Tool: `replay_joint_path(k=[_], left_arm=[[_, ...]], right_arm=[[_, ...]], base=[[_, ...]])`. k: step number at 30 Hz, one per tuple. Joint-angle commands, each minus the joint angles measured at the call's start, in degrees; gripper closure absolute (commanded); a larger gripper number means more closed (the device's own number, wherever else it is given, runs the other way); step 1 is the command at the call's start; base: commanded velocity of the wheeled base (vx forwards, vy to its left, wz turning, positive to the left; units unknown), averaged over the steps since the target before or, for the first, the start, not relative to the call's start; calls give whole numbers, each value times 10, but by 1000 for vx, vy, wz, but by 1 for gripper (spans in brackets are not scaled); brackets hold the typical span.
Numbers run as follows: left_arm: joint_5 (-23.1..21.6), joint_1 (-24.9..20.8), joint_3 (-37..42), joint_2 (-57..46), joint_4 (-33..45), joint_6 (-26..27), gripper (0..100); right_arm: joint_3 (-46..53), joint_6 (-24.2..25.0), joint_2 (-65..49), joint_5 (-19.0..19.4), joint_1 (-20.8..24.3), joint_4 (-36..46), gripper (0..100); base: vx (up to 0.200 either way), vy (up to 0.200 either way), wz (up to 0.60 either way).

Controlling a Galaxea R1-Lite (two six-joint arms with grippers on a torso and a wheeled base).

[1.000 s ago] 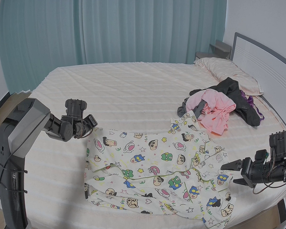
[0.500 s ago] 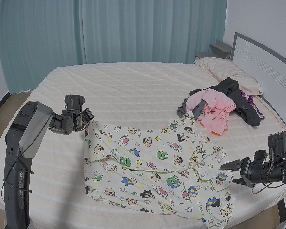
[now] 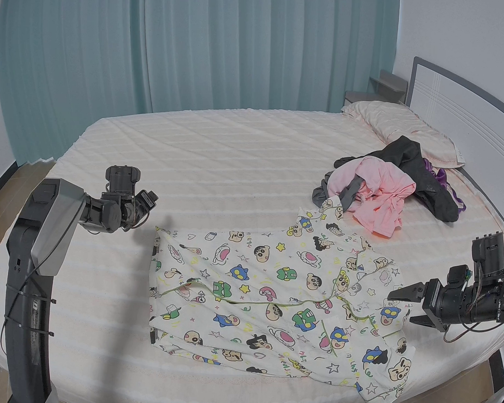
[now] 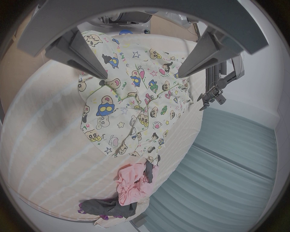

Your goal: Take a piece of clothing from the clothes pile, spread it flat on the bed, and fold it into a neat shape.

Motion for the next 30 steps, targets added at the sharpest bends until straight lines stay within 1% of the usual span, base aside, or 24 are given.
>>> replay_joint_path(k=[1, 3, 4, 5, 6, 7, 8, 9, 11, 12, 13, 15, 18, 22, 28, 30], left_arm=[[-9, 19, 55, -60, -2, -2, 0], [-18, 19, 100, -86, -6, 0, 0], [-18, 19, 100, -86, -6, 0, 0], [-45, 19, 171, -126, -22, 0, 0], [-48, 19, 177, -129, -23, 0, 0], [-88, 19, 246, -169, -45, 1, 0], [-109, 19, 291, -194, -58, 3, 0], [-121, 19, 317, -208, -67, 4, 0], [-153, 17, 408, -257, -105, 17, 0], [-158, 16, 436, -270, -119, 23, 0], [-158, 16, 436, -270, -119, 23, 0], [-176, 9, 546, -321, -164, 41, 0], [-186, -13, 623, -354, -195, 51, 0], [-187, -49, 689, -375, -201, 54, 0], [-190, -87, 703, -364, -201, 76, 0], [-190, -89, 703, -363, -201, 76, 0]], right_arm=[[7, 0, -3, 0, 0, -1, 0], [7, 0, -6, 0, 0, -1, 0], [7, 0, -6, 0, 0, -1, 0], [8, 0, -9, 0, 0, -1, 0], [8, 0, -10, 0, 0, -1, 0], [8, 1, -11, 1, 0, 0, 0], [10, 0, -12, 0, 0, -1, 0], [11, 0, -13, 0, 0, -1, 0], [12, 1, -18, 1, 0, 0, 0], [12, 1, -19, 2, 0, 0, 0], [12, 1, -19, 2, 0, 0, 0], [12, 1, -21, 1, 1, 0, 0], [12, 1, -27, 2, 2, 0, 0], [12, 1, -32, 2, 2, 0, 0], [12, 1, -35, 2, 11, 0, 0], [12, 1, -35, 2, 11, 0, 0]], base=[[0, 0, 0], [0, 0, 0], [0, 0, 0], [0, 0, 0], [0, 0, 0], [0, 0, 0], [0, 0, 0], [0, 0, 0], [0, 0, 0], [0, 0, 0], [0, 0, 0], [0, 0, 0], [0, 0, 0], [0, 0, 0], [0, 0, 0], [0, 0, 0]])
